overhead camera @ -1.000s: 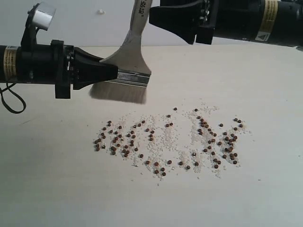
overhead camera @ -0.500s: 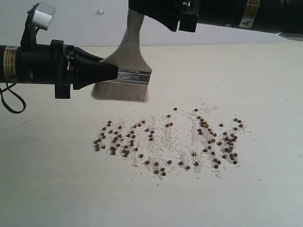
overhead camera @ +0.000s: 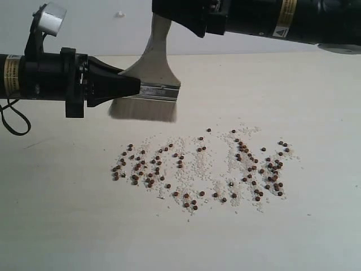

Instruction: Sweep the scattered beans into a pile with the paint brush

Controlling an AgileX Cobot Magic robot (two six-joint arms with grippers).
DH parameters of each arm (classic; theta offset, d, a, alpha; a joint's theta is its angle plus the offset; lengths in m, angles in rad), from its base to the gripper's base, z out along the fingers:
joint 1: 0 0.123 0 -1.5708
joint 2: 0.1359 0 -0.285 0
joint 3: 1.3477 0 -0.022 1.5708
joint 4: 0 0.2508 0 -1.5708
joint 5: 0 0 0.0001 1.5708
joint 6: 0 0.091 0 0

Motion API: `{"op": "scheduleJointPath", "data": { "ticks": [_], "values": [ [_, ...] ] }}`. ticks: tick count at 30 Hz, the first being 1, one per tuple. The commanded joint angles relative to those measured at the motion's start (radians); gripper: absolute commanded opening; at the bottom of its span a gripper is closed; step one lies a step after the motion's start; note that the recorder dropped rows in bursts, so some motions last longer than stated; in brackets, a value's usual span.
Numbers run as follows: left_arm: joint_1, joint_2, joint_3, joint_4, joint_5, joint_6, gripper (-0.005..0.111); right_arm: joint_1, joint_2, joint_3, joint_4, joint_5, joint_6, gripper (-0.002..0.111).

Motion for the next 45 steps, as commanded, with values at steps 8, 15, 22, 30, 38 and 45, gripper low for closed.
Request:
{"op": "scheduleJointPath", "data": {
  "ticks": [8, 15, 22, 30, 38, 45],
  "values": [
    [0.003, -0.008, -0.007, -0.005, -0.014, -0.003, 0.0, 0.073, 0.001, -0.042, -0.017, -0.005, 0.017, 0.063],
    [0.003, -0.008, -0.007, 0.01, -0.014, -0.016, 0.0, 0.096, 0.001, -0.042, 0.079, -0.005, -0.009, 0.063],
    [0.003, -0.008, -0.007, 0.006, -0.014, -0.017, 0.0, 0.096, 0.001, -0.042, 0.01, 0.004, -0.009, 0.063],
    [0.003, -0.008, -0.007, 0.006, -0.014, -0.017, 0.0, 0.042, 0.001, -0.042, -0.018, -0.005, -0.002, 0.062],
    [0.003, -0.008, -0.007, -0.017, -0.014, -0.015, 0.0, -0.008, 0.001, -0.042, -0.019, -0.005, 0.061, 0.062],
    [0.003, -0.008, -0.007, -0.019, -0.014, -0.015, 0.0, -0.008, 0.001, -0.042, 0.0, -0.005, 0.093, 0.062]
  ]
}}
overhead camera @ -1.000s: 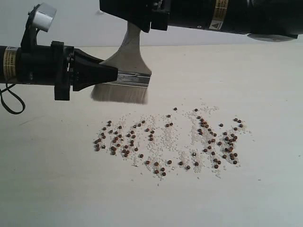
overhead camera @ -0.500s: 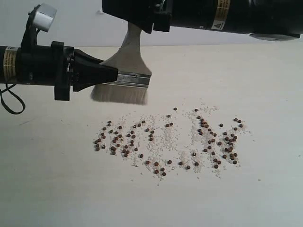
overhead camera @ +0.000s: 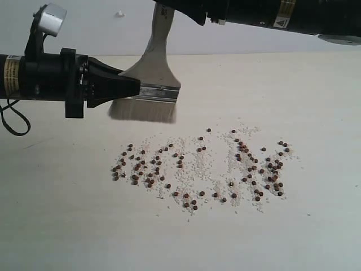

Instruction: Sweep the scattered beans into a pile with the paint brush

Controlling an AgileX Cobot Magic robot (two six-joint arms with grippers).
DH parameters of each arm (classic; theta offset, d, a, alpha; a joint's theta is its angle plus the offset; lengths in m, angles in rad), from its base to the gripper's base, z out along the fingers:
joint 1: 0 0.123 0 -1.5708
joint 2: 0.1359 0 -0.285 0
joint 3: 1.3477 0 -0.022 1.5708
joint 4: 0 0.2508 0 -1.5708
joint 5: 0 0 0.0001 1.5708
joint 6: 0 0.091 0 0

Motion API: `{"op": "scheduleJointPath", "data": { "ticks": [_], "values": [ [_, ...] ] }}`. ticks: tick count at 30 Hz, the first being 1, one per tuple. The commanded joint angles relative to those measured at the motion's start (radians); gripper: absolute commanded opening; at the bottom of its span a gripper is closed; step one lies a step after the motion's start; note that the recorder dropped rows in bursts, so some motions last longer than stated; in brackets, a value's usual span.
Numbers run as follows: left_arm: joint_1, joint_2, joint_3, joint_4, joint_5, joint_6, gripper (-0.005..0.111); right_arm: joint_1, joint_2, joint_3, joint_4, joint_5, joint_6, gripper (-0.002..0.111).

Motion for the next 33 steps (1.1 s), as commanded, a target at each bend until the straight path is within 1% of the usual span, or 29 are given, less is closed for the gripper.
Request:
{"op": "scheduleJointPath", "data": {
  "ticks": [1, 3, 11, 19, 22, 24, 27, 31, 32, 33],
  "values": [
    [0.003, -0.008, -0.007, -0.027, -0.014, -0.006, 0.0, -0.004, 0.0, -0.006, 0.013, -0.004, 0.018, 0.061],
    [0.003, -0.008, -0.007, -0.027, -0.014, -0.006, 0.0, 0.007, 0.0, -0.006, 0.013, -0.004, 0.018, 0.06],
    [0.003, -0.008, -0.007, -0.027, -0.014, -0.006, 0.0, 0.016, 0.0, -0.006, 0.009, -0.004, 0.02, 0.06],
    [0.003, -0.008, -0.007, -0.027, -0.014, -0.006, 0.0, 0.053, 0.0, -0.006, 0.019, 0.008, 0.017, 0.059],
    [0.003, -0.008, -0.007, -0.026, -0.014, -0.006, 0.0, 0.053, 0.0, -0.006, 0.031, 0.01, 0.017, 0.056],
    [0.003, -0.008, -0.007, -0.026, -0.014, -0.006, 0.0, 0.053, 0.0, -0.006, 0.036, 0.01, 0.017, 0.051],
    [0.003, -0.008, -0.007, -0.026, -0.014, -0.006, 0.0, 0.053, 0.0, -0.006, 0.036, 0.01, 0.017, 0.038],
    [0.003, -0.008, -0.007, -0.024, -0.014, -0.014, 0.0, 0.053, 0.0, -0.006, 0.036, 0.012, 0.002, 0.003],
    [0.003, -0.008, -0.007, -0.024, -0.014, -0.017, 0.0, 0.053, 0.0, -0.006, 0.036, 0.012, -0.001, 0.0],
    [0.003, -0.008, -0.007, -0.024, -0.014, -0.017, 0.0, 0.053, 0.0, -0.006, 0.039, 0.012, 0.001, 0.0]
  ]
}}
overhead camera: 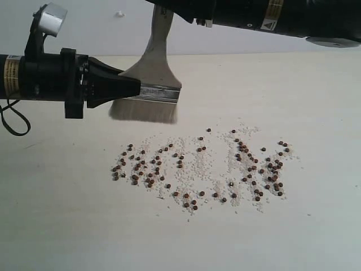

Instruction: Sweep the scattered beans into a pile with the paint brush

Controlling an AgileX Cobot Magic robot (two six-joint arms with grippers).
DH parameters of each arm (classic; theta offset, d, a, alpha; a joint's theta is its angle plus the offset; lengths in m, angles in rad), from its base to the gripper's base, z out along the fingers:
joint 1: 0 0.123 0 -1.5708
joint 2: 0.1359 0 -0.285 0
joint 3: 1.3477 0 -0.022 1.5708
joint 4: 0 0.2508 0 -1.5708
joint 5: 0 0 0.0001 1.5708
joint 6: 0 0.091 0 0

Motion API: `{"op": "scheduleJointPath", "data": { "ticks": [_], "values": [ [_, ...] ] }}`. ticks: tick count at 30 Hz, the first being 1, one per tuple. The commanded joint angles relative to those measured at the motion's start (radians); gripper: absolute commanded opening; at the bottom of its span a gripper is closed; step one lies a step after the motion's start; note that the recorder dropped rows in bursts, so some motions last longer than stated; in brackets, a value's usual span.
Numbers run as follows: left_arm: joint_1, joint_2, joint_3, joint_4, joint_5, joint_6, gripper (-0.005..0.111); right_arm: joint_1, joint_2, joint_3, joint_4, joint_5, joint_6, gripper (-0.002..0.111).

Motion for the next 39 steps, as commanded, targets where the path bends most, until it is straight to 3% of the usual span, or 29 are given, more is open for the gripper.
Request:
{"op": "scheduleJointPath", "data": {
  "ticks": [1, 8, 12, 14, 17, 19, 30, 32, 34, 38, 39],
  "values": [
    [0.003, -0.008, -0.007, -0.023, -0.011, -0.019, 0.0, 0.0, 0.0, -0.006, 0.014, 0.003, -0.013, 0.0],
    [0.003, -0.008, -0.007, -0.033, -0.011, -0.021, 0.004, 0.0, 0.0, -0.006, 0.014, 0.003, -0.004, 0.0],
    [0.003, -0.008, -0.007, -0.035, -0.011, -0.057, 0.034, 0.0, 0.0, -0.006, 0.012, -0.005, -0.004, 0.0],
    [0.003, -0.008, -0.007, -0.035, -0.011, -0.074, 0.06, 0.0, 0.0, -0.006, 0.012, -0.01, -0.004, 0.0],
    [0.003, -0.008, -0.007, -0.065, -0.011, -0.12, 0.078, -0.002, 0.0, -0.006, 0.012, -0.009, -0.004, 0.0],
    [0.003, -0.015, -0.007, -0.067, -0.011, -0.127, 0.081, -0.011, -0.002, -0.006, 0.012, -0.002, -0.004, 0.0],
    [0.048, -0.118, -0.007, 0.029, -0.011, -0.254, 0.081, -0.195, -0.083, -0.006, -0.122, 0.014, 0.154, 0.0],
    [0.048, -0.14, -0.007, 0.054, -0.011, -0.261, 0.076, -0.205, -0.13, 0.009, -0.123, 0.056, 0.18, 0.0],
    [0.048, -0.165, -0.007, 0.069, -0.011, -0.3, 0.061, -0.205, -0.201, 0.04, -0.116, 0.17, 0.192, 0.0],
    [0.048, -0.212, -0.007, 0.096, -0.011, -0.401, 0.001, -0.203, -0.357, 0.119, -0.113, 0.406, 0.249, 0.0],
    [0.048, -0.23, -0.007, 0.102, -0.011, -0.423, 0.002, -0.203, -0.411, 0.141, -0.12, 0.458, 0.273, 0.0]
  ]
}}
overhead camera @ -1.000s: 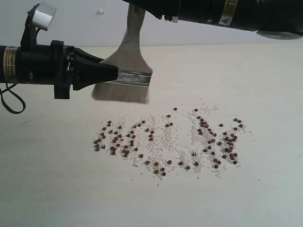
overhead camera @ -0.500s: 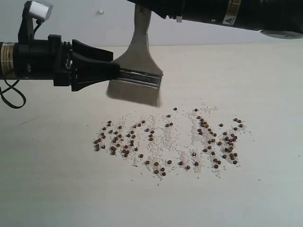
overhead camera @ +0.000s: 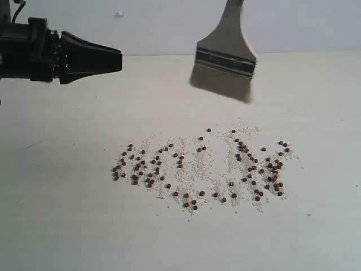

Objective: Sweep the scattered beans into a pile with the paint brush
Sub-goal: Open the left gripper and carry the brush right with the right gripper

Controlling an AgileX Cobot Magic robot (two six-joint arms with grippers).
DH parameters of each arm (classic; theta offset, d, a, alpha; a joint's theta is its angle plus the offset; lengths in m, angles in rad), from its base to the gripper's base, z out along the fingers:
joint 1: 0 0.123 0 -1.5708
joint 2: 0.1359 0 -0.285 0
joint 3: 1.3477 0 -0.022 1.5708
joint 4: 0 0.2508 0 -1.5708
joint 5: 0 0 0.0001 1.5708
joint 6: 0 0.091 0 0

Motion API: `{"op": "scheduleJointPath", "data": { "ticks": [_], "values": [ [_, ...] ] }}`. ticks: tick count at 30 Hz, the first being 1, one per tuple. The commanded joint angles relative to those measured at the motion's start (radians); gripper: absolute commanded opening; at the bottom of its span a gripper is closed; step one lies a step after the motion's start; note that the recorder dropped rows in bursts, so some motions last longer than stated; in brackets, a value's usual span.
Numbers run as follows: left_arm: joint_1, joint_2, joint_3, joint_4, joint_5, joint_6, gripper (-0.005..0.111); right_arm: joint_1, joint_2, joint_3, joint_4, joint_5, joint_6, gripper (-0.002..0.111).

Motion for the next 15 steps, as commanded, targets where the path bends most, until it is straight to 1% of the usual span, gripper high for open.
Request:
{"op": "scheduleJointPath", "data": {
  "ticks": [1, 2, 4, 6, 8, 11, 12, 13, 14, 15],
  "values": [
    [0.001, -0.065, -0.007, 0.032, -0.008, -0.102, 0.002, -0.004, -0.2, 0.094, -0.001, 0.227, 0.087, 0.0],
    [0.001, -0.079, -0.007, 0.037, -0.008, -0.115, 0.0, -0.004, -0.247, 0.115, -0.004, 0.266, 0.105, 0.0],
    [0.001, -0.109, -0.007, 0.031, -0.008, -0.149, 0.0, -0.002, -0.346, 0.18, 0.011, 0.339, 0.114, 0.0],
    [0.001, -0.147, 0.017, -0.018, -0.008, -0.193, 0.0, 0.012, -0.463, 0.253, 0.033, 0.447, 0.125, 0.0],
    [0.001, -0.19, 0.066, -0.12, -0.001, -0.199, 0.0, 0.026, -0.568, 0.309, 0.034, 0.551, 0.144, 0.0],
    [0.001, -0.279, 0.166, -0.292, 0.063, -0.106, 0.0, 0.05, -0.766, 0.401, 0.034, 0.727, 0.216, 0.0],
    [0.001, -0.308, 0.19, -0.317, 0.1, -0.091, 0.0, 0.054, -0.828, 0.426, 0.034, 0.766, 0.232, 0.0],
    [0.001, -0.345, 0.217, -0.336, 0.17, -0.091, 0.0, 0.054, -0.873, 0.449, 0.034, 0.796, 0.24, 0.0],
    [0.001, -0.428, 0.268, -0.337, 0.328, -0.091, 0.0, 0.054, -0.978, 0.492, 0.034, 0.846, 0.24, 0.0],
    [0.001, -0.462, 0.29, -0.337, 0.395, -0.091, 0.0, 0.054, -1.022, 0.507, 0.04, 0.86, 0.24, 0.0]
  ]
}}
